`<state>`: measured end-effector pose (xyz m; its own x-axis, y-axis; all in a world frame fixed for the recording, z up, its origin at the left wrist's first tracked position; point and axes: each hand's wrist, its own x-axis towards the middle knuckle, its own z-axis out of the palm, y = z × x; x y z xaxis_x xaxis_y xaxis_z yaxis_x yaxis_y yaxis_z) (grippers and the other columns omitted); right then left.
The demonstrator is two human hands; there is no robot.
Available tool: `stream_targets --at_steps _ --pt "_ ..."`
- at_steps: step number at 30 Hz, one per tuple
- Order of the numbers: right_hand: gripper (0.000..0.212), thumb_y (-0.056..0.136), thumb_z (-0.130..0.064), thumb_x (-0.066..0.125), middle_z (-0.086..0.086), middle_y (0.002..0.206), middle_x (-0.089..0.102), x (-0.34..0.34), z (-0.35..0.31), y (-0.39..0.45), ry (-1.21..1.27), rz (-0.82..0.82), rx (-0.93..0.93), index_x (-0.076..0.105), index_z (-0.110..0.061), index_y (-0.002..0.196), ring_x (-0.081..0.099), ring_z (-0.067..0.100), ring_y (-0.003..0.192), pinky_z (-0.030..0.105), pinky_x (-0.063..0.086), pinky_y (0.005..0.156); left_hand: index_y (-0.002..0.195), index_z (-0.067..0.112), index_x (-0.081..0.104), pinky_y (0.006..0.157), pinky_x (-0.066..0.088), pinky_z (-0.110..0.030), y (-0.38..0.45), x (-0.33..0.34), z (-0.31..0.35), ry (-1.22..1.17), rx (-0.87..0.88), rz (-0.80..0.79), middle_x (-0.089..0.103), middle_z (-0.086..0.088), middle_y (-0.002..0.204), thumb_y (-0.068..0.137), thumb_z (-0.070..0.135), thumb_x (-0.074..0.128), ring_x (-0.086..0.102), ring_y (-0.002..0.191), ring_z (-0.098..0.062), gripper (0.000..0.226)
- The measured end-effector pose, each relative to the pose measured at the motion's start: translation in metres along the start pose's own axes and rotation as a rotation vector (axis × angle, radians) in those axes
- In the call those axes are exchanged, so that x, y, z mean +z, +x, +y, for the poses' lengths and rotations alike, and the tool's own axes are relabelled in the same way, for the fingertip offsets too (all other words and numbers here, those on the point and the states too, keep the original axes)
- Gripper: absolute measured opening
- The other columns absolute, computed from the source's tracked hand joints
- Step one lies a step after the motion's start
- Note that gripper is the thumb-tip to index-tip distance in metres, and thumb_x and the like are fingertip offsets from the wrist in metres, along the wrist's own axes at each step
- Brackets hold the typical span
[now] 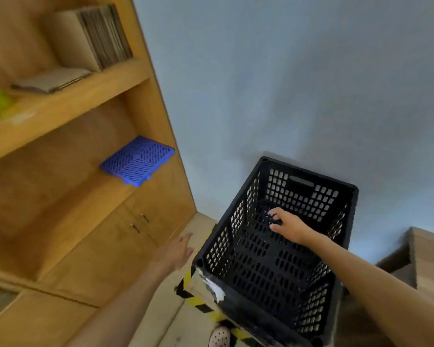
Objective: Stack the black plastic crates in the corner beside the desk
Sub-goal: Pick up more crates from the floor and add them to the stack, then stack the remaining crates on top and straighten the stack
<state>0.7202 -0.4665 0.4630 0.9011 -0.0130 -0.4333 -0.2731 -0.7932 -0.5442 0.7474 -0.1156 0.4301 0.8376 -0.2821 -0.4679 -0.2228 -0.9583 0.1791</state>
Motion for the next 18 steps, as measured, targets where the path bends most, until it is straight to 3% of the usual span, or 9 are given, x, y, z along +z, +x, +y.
stream_targets --at_steps 2,5,10,14,18 --pt "0.038 0.1 -0.026 0.048 0.006 0.129 0.055 0.019 -0.02 0.003 0.05 -0.071 -0.119 0.041 -0.021 0.137 0.06 0.026 0.108 0.033 0.049 0.083 0.152 0.026 0.016 0.103 0.043 -0.046 -0.04 0.028 -0.015 -0.028 -0.083 -0.005 0.035 -0.008 0.153 0.102 0.041 0.029 0.045 0.131 -0.03 0.053" --pt "0.028 0.099 -0.02 0.045 0.002 0.112 0.065 0.045 -0.071 0.007 0.089 -0.039 -0.279 0.051 -0.024 0.126 0.066 0.037 0.095 0.044 0.052 0.082 0.151 0.029 0.018 0.099 0.044 -0.047 -0.111 0.062 -0.038 -0.026 -0.244 -0.032 0.035 -0.003 0.153 0.103 0.042 0.026 0.044 0.132 -0.029 0.051" --pt "0.022 0.099 -0.019 0.047 -0.006 0.099 0.065 0.101 -0.188 -0.017 0.117 -0.058 -0.612 0.058 -0.021 0.118 0.065 0.017 0.092 0.034 0.049 0.084 0.151 0.024 0.024 0.105 0.039 -0.042 -0.235 0.112 -0.087 -0.086 -0.504 0.003 0.037 -0.006 0.153 0.103 0.035 0.031 0.04 0.135 -0.028 0.05" --pt "0.022 0.1 -0.019 0.044 -0.01 0.104 0.064 0.172 -0.259 -0.062 -0.091 -0.315 -0.797 0.057 -0.023 0.118 0.064 0.013 0.096 0.036 0.053 0.086 0.147 0.025 0.03 0.106 0.037 -0.042 -0.329 0.154 -0.115 -0.196 -0.74 0.037 0.039 -0.002 0.151 0.101 0.031 0.036 0.042 0.135 -0.027 0.047" --pt "0.019 0.1 -0.022 0.043 -0.003 0.113 0.063 0.264 -0.303 -0.106 -0.398 -0.636 -0.795 0.058 -0.026 0.112 0.062 0.016 0.1 0.038 0.052 0.088 0.143 0.027 0.035 0.104 0.039 -0.044 -0.418 0.199 -0.127 -0.283 -0.875 0.078 0.046 -0.003 0.144 0.099 0.029 0.039 0.047 0.13 -0.028 0.045"
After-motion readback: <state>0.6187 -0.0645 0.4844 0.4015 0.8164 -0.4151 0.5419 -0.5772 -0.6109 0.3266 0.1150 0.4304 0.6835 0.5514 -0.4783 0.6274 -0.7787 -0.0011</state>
